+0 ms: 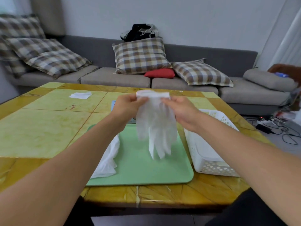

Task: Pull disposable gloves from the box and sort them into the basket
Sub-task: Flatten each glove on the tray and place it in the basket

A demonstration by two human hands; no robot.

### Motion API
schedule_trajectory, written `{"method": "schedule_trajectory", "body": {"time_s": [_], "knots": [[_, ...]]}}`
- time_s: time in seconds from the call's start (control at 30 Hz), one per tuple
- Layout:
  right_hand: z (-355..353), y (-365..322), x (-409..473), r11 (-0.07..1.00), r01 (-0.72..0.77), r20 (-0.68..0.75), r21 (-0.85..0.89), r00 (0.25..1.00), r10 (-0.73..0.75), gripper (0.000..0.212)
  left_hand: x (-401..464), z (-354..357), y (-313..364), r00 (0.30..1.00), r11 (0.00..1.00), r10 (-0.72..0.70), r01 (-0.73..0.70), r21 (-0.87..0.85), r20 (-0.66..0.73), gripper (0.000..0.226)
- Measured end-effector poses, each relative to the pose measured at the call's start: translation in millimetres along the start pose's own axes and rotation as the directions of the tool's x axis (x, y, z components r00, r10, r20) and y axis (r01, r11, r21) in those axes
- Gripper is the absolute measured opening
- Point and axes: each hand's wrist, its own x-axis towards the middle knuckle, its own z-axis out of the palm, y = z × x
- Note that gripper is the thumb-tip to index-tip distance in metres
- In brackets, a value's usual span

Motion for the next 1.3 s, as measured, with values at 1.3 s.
{"method": "schedule_trajectory", "body": {"time_s": [1.3], "knots": [[34.2,47.3,24.0,0.446,0.260,0.417,-0.856,0.858,0.300,0.023,-21.0,-38.2,-53.5,0.737,0.566,-0.258,-0.408,0.716,0.625,0.023]]}}
